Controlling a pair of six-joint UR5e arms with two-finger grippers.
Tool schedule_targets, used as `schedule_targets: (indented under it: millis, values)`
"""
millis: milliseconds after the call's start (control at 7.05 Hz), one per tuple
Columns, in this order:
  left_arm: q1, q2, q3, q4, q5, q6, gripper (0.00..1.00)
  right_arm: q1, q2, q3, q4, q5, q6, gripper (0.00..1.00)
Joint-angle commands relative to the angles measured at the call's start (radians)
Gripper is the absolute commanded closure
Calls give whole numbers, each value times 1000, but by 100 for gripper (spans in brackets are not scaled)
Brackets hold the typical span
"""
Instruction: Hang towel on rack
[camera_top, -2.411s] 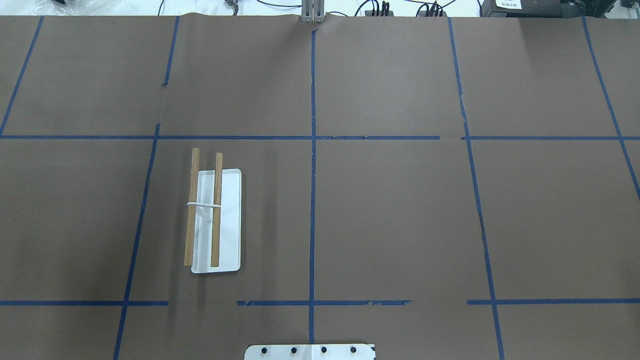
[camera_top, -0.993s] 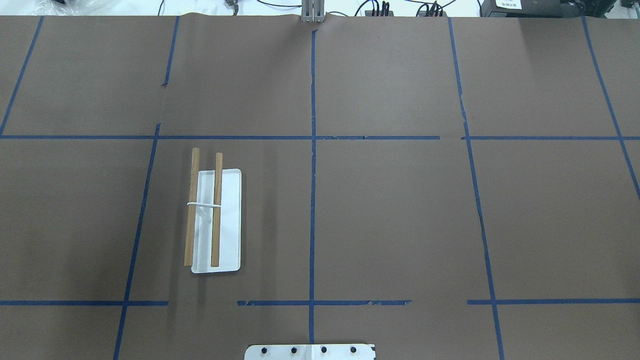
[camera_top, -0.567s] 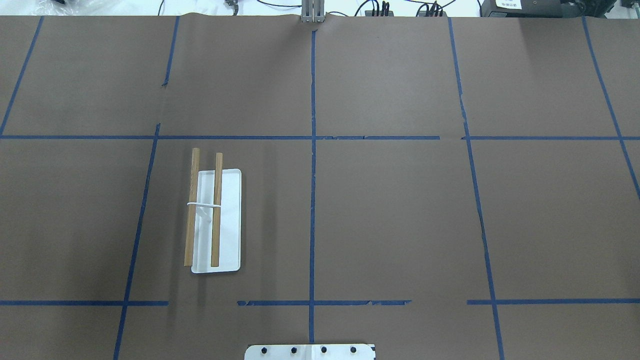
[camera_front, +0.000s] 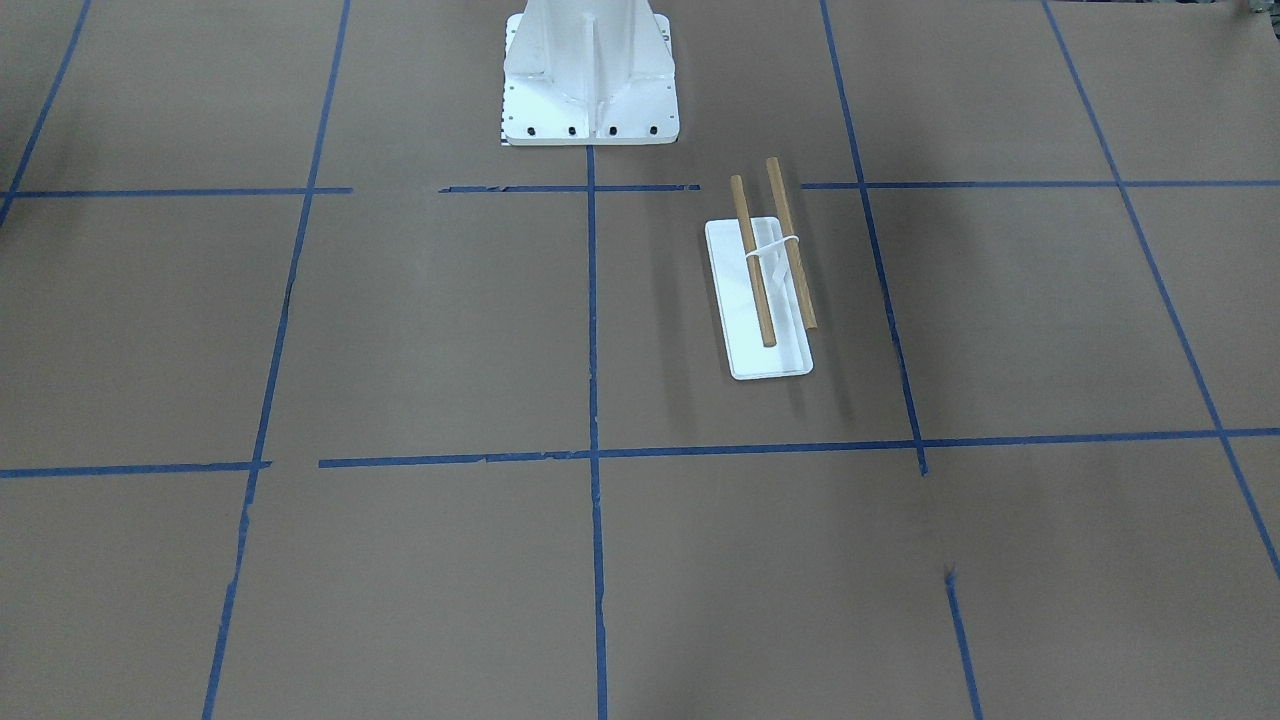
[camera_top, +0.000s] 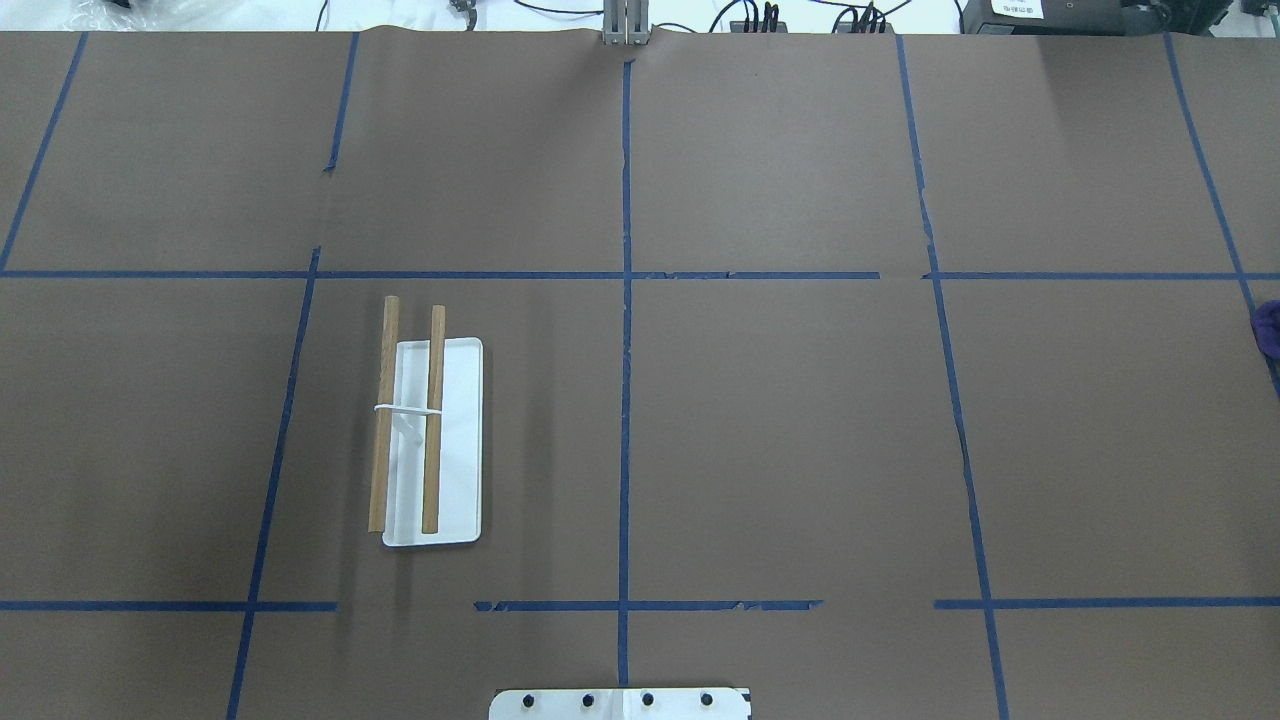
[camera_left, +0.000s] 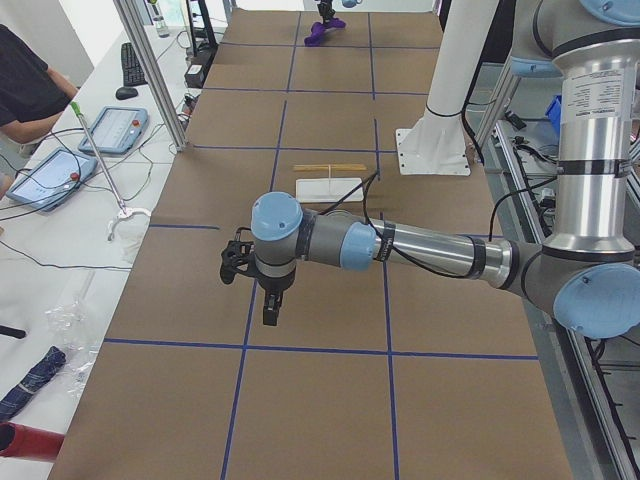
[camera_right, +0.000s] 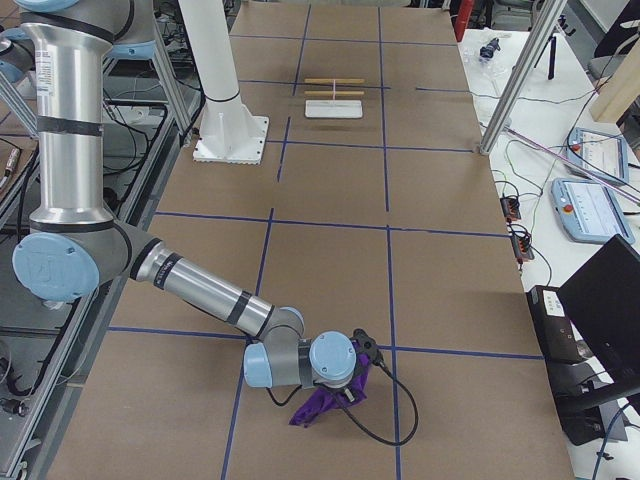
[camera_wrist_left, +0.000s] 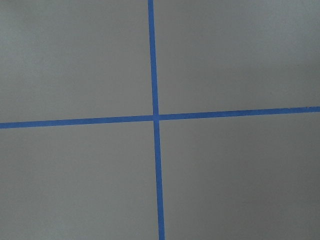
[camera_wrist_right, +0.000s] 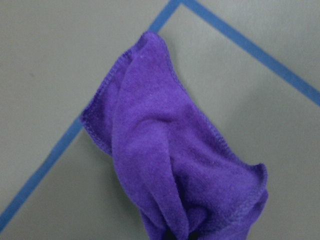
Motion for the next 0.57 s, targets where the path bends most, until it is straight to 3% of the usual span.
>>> schedule_targets:
  millis: [0,142,426]
  values:
    - [0,-6,-1,-1,0,0,0,27,2,171,-5,70,169,100]
    - [0,-11,-1,-3,0,0,0,27,32,222,-1,127,329,100]
    - [0,-12,14,-58,1,3,0,24,66,323,3,149,558,100]
